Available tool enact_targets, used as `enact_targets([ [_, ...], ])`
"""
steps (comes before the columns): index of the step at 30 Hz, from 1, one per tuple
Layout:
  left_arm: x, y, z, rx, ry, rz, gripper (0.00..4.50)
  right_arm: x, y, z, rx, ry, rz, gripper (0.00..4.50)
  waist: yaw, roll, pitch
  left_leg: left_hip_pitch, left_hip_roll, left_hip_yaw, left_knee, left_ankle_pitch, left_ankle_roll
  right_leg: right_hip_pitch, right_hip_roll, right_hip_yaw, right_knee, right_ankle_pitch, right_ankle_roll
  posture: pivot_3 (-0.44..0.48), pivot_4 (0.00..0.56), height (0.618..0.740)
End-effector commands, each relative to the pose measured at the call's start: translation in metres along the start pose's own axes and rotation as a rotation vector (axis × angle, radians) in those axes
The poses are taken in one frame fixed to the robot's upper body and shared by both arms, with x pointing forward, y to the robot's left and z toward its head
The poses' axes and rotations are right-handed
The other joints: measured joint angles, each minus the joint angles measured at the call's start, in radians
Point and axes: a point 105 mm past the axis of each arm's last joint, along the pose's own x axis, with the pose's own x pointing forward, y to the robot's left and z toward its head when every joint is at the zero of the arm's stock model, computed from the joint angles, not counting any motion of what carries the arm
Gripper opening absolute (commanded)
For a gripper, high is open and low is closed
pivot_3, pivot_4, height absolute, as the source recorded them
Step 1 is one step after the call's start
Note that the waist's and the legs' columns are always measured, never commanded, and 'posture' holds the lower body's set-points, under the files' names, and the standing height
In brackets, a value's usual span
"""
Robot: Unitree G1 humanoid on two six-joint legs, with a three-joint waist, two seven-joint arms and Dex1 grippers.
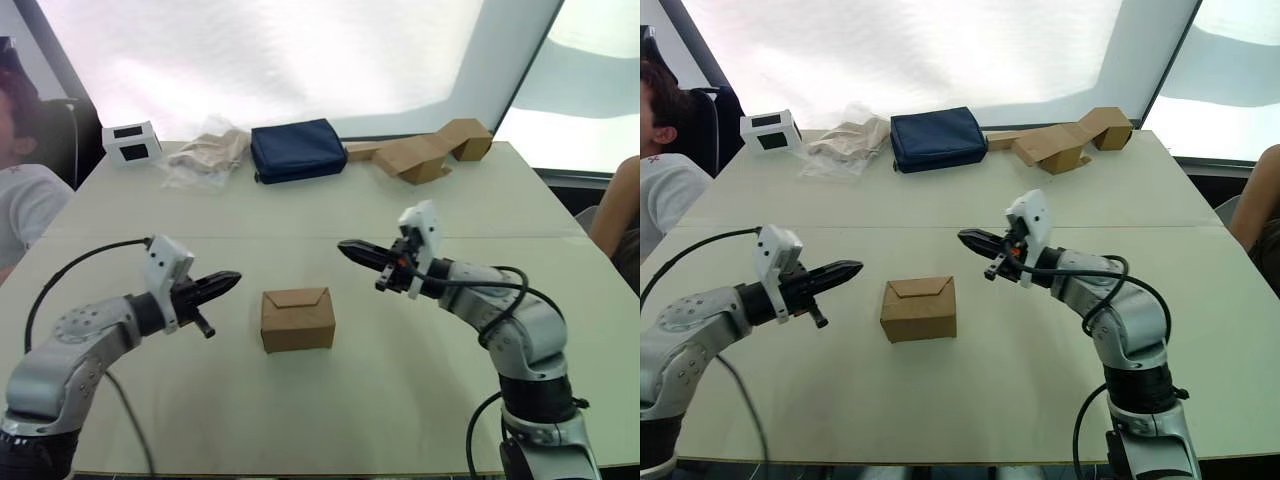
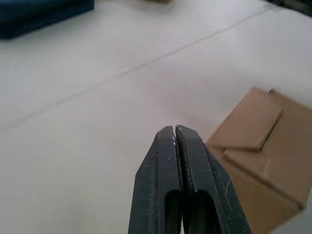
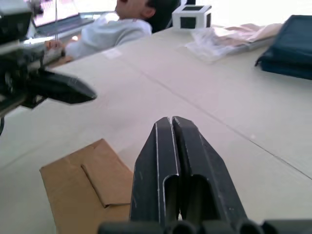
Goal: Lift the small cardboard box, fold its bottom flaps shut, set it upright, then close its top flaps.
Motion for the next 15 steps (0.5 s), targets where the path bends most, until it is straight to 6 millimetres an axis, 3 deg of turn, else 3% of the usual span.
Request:
enact_targets([
  [1,-0.014,0.003,-0.008,0.005,0.056,0.017,0.03,-0.019,-0.006,-0.004,-0.037,0.031,-0.077,0.0,0.002,0.001,0.0,0.0,0.0,0.0,0.0,0.0,0.0,0.0,-0.001,0.0,0.0,0.0,0.0,0.0,0.15,0.74],
  [7,-0.031,-0.001,-0.031,-0.063,0.122,-0.018,0.03,-0.06,0.006,-0.056,-0.02,0.272,-0.02,0.0,0.003,0.001,0.0,0.0,-0.001,0.0,-0.001,0.0,0.0,0.001,-0.002,0.0,-0.001,0.0,0.0,0.0,0.15,0.74],
  [15,-0.042,-0.013,-0.05,-0.109,0.16,-0.065,0.03,-0.089,0.013,-0.076,0.149,0.393,0.033,0.0,0.002,0.001,0.0,0.002,0.0,0.001,-0.002,0.0,0.0,0.001,-0.002,0.0,-0.001,-0.002,-0.003,0.0,0.15,0.74],
])
